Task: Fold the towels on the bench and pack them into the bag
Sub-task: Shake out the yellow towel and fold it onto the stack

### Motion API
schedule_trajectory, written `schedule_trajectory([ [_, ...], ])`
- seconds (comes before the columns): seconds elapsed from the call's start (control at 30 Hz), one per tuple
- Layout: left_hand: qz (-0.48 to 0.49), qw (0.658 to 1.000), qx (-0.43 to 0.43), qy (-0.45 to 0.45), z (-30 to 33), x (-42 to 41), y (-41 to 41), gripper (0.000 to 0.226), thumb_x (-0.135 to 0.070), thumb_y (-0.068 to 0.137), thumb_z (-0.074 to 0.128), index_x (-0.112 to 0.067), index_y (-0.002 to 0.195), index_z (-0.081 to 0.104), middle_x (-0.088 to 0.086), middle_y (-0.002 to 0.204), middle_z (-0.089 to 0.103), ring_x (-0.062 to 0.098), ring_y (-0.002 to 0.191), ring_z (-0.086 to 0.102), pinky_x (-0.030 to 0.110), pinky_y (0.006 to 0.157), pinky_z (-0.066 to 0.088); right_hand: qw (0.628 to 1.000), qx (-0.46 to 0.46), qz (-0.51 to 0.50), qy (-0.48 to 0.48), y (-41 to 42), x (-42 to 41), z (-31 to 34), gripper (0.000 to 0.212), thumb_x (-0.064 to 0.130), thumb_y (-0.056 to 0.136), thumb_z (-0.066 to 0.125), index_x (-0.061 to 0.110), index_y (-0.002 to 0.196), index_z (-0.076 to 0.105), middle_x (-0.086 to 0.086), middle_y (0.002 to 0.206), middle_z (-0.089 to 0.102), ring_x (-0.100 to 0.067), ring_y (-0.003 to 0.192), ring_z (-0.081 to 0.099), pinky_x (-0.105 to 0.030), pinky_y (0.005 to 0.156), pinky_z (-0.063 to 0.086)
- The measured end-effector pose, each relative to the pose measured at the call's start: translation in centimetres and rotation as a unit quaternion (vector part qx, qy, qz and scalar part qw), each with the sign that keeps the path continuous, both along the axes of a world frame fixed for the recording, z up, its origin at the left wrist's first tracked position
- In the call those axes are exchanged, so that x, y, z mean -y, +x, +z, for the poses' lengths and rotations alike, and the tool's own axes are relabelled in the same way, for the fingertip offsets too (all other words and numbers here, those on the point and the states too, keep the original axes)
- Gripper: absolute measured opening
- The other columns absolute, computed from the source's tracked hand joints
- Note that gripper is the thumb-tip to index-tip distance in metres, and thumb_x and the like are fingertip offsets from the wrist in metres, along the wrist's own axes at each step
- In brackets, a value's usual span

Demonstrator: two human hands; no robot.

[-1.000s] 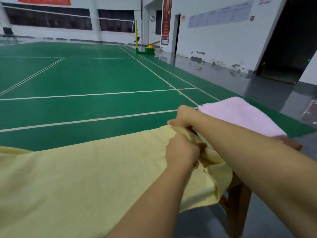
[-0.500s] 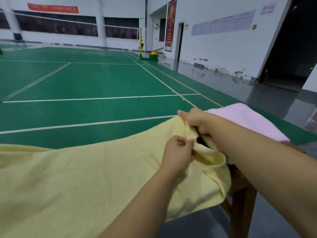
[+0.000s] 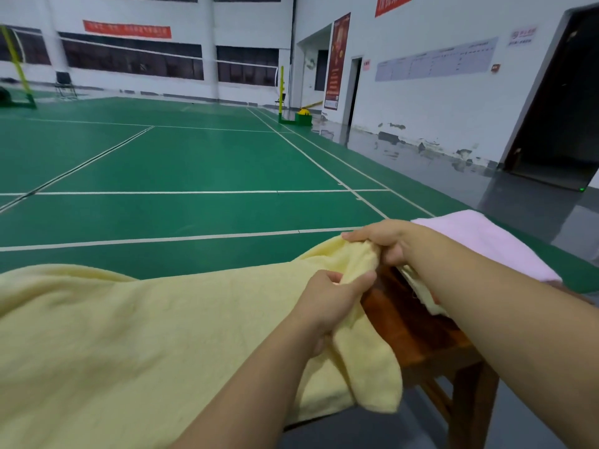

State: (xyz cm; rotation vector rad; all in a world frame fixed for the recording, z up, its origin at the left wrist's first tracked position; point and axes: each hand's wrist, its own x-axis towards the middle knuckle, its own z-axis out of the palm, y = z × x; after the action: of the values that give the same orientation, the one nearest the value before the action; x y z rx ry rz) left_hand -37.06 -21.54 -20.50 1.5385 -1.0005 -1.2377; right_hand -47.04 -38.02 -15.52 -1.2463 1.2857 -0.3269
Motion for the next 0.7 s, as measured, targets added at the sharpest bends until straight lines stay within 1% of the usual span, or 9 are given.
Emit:
schedule_trajectory([
  [0.17,-0.032,0.993,0.113,-0.009,0.6,-1.4,2.3,0.055,-0.058,0.083,0.072,-0.005,0.097,0.074,0.009,0.089,0.072,0.021,0.076,0.065,0.03,0.066,0.05,0.998,0.014,0.029,0.054,-1.1,-1.1,1.1,0.042,0.012,0.086,0.076,0.002,0.123,0.06,-0.017,0.123,0.069,-0.03,0.105,0.07,-0.044,0.077,0.062],
  [0.23,-0.024,0.993,0.117,-0.019,1.0,-2.1,3.5,0.054,-0.058,0.085,0.072,-0.005,0.093,0.076,0.013,0.091,0.076,0.022,0.076,0.07,0.035,0.067,0.056,0.997,-0.011,0.046,0.056,-1.5,-1.3,1.3,0.041,0.008,0.084,0.076,0.0,0.121,0.061,-0.015,0.121,0.069,-0.026,0.102,0.069,-0.039,0.078,0.063],
  [0.3,-0.017,0.993,0.115,-0.027,1.4,-2.7,4.6,0.049,-0.057,0.087,0.07,-0.008,0.087,0.078,0.008,0.085,0.077,0.022,0.077,0.073,0.039,0.069,0.061,0.995,-0.061,0.067,0.047,-1.6,-1.4,1.1,0.024,0.005,0.088,0.071,0.0,0.11,0.066,-0.012,0.111,0.07,-0.02,0.096,0.066,-0.032,0.077,0.06],
  [0.37,-0.009,0.992,0.124,-0.037,1.5,-3.1,5.4,0.053,-0.056,0.089,0.068,-0.005,0.082,0.076,0.002,0.073,0.072,0.018,0.064,0.066,0.032,0.06,0.054,0.982,-0.168,0.088,0.01,-1.3,-1.4,0.9,0.007,0.004,0.096,0.063,0.003,0.097,0.07,-0.008,0.1,0.065,-0.014,0.085,0.06,-0.022,0.064,0.056],
  [0.43,-0.012,0.987,0.154,-0.043,1.3,-3.5,5.8,0.055,-0.058,0.089,0.067,-0.006,0.07,0.069,0.004,0.066,0.055,0.017,0.059,0.05,0.026,0.056,0.041,0.93,-0.333,0.147,-0.039,-1.0,-1.8,0.6,0.016,0.002,0.098,0.053,0.001,0.096,0.07,-0.01,0.095,0.054,-0.013,0.073,0.051,-0.02,0.053,0.045],
  [0.5,-0.031,0.979,0.198,-0.033,1.3,-3.9,5.8,0.052,-0.059,0.088,0.067,-0.016,0.06,0.056,0.004,0.066,0.038,0.018,0.06,0.036,0.025,0.052,0.029,0.875,-0.432,0.197,-0.094,-0.6,-2.5,0.8,0.014,0.004,0.099,0.053,-0.001,0.093,0.065,-0.01,0.084,0.051,-0.016,0.066,0.045,-0.025,0.057,0.039],
  [0.6,-0.063,0.973,0.222,-0.003,1.1,-4.2,5.9,0.05,-0.061,0.085,0.069,-0.015,0.065,0.061,0.005,0.07,0.042,0.019,0.065,0.039,0.03,0.058,0.032,0.819,-0.516,0.237,-0.082,-0.3,-3.6,1.0,0.016,0.02,0.097,0.056,0.007,0.089,0.061,-0.005,0.073,0.049,-0.015,0.058,0.042,-0.022,0.058,0.037],
  [0.67,-0.07,0.973,0.22,0.02,1.0,-4.2,6.2,0.056,-0.065,0.081,0.07,-0.008,0.075,0.073,0.003,0.074,0.056,0.02,0.069,0.052,0.033,0.062,0.042,0.835,-0.493,0.23,-0.078,-0.8,-3.7,0.6,0.017,0.027,0.092,0.062,0.011,0.089,0.061,-0.002,0.071,0.048,-0.011,0.051,0.036,-0.02,0.051,0.034],
  [0.7,-0.071,0.973,0.219,0.035,1.1,-4.3,6.5,0.061,-0.067,0.078,0.072,-0.006,0.081,0.076,0.002,0.079,0.063,0.019,0.073,0.059,0.033,0.065,0.047,0.875,-0.438,0.201,-0.047,-1.2,-3.8,0.4,0.019,0.03,0.095,0.064,0.012,0.088,0.06,-0.001,0.071,0.046,-0.008,0.05,0.031,-0.017,0.047,0.029],
])
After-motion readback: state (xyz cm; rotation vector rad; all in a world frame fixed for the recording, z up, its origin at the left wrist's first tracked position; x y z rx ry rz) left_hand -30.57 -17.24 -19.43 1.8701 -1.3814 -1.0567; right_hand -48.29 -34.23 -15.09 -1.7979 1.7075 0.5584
